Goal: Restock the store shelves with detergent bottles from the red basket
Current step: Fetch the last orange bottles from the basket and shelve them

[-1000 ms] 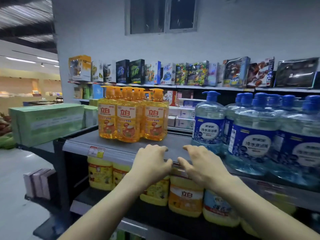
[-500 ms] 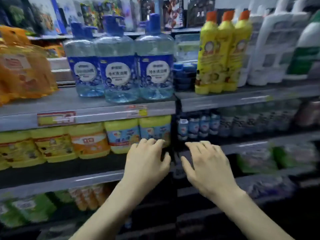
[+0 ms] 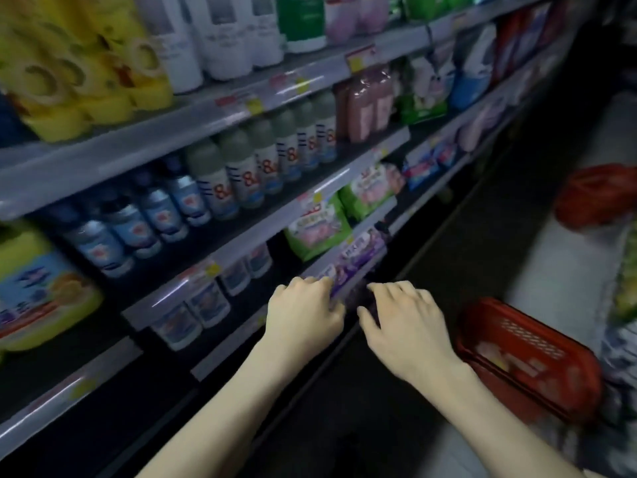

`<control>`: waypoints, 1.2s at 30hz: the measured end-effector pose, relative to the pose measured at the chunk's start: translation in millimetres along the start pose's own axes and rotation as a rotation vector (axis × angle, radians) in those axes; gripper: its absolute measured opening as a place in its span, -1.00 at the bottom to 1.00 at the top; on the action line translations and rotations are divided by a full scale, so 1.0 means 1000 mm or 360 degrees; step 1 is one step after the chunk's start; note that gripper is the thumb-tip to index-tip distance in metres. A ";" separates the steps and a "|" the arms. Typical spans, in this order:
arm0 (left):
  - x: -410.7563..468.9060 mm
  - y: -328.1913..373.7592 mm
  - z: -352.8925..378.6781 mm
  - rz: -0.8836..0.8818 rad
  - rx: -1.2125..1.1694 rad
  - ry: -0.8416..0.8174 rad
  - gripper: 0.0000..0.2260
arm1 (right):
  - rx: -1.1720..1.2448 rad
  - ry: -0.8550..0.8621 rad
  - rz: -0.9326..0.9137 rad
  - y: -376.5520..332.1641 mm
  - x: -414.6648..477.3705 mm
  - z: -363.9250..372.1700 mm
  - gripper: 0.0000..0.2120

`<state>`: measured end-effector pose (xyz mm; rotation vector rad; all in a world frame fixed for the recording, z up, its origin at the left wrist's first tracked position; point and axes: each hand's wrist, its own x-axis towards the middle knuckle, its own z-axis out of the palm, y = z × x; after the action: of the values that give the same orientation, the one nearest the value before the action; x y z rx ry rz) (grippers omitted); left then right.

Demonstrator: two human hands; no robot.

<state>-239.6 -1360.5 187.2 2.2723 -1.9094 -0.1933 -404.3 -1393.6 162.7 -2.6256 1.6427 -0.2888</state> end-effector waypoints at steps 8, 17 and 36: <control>0.083 0.064 0.062 0.0311 -0.0084 -0.0335 -0.64 | -0.0084 -0.0219 0.0438 0.092 0.011 0.034 -0.52; 0.131 0.137 0.141 0.0600 -0.0013 -0.0650 -0.62 | -0.0147 -0.0450 0.0853 0.176 -0.004 0.059 -0.55; 0.188 0.384 0.289 0.0415 0.0082 -0.1109 -0.73 | 0.0032 -0.0964 0.0791 0.453 -0.029 0.126 -0.53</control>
<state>-635.8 -1622.9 -13.1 2.1174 -2.5183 -1.0198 -797.5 -1576.9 -21.4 -1.8982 1.9193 0.4522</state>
